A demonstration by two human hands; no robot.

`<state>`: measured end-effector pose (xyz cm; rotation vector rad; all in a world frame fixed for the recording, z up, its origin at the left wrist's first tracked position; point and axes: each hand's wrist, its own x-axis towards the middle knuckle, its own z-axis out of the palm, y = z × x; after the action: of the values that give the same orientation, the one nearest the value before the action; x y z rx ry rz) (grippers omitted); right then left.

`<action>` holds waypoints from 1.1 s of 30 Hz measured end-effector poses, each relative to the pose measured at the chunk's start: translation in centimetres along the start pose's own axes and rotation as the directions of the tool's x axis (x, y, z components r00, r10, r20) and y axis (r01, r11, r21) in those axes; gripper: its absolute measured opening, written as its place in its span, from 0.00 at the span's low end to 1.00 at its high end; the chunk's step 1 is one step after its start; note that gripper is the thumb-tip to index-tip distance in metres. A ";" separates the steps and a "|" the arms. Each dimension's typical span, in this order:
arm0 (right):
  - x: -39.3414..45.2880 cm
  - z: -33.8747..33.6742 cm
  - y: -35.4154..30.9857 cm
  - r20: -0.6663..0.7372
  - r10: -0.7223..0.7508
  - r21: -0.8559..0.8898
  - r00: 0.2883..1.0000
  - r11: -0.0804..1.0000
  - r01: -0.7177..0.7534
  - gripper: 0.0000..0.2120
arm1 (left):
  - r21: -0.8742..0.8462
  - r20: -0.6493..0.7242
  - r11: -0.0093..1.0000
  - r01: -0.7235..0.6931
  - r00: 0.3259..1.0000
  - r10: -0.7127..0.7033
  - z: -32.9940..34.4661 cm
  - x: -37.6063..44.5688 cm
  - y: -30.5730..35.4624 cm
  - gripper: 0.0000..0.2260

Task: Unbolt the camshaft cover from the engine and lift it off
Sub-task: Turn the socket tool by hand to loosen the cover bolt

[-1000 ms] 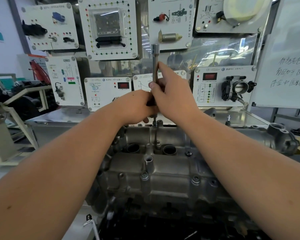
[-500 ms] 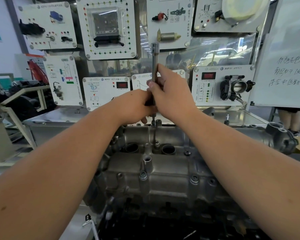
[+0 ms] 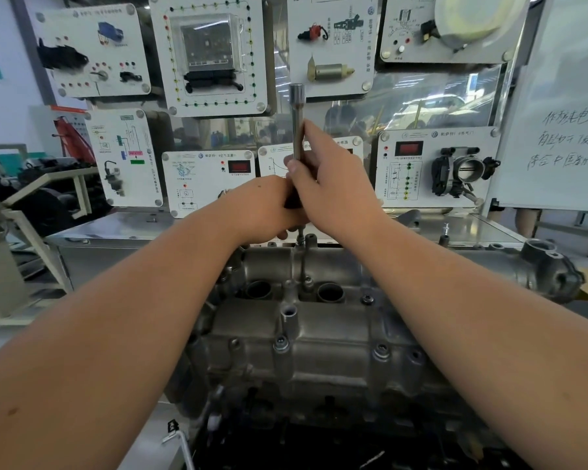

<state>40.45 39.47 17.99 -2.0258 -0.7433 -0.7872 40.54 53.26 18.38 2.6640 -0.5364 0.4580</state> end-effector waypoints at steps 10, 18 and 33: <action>0.5 -0.1 0.5 -0.059 -0.026 -0.060 0.998 0.998 0.023 0.08 | -0.064 0.038 0.998 0.002 0.999 0.001 0.1 0.2 -0.3 0.04; 0.1 0.1 0.3 -0.087 -0.048 -0.073 0.995 0.997 0.042 0.09 | -0.012 -0.001 1.000 0.000 1.000 0.000 0.0 -0.1 0.3 0.09; 0.1 0.1 -0.1 -0.080 -0.029 -0.095 0.996 0.995 0.021 0.08 | 0.028 -0.023 0.999 0.016 1.000 -0.015 0.1 -0.2 0.4 0.11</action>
<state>40.46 39.59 18.03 -2.0581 -0.6982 -0.9293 40.26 52.92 18.32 2.6843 -0.5060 0.4936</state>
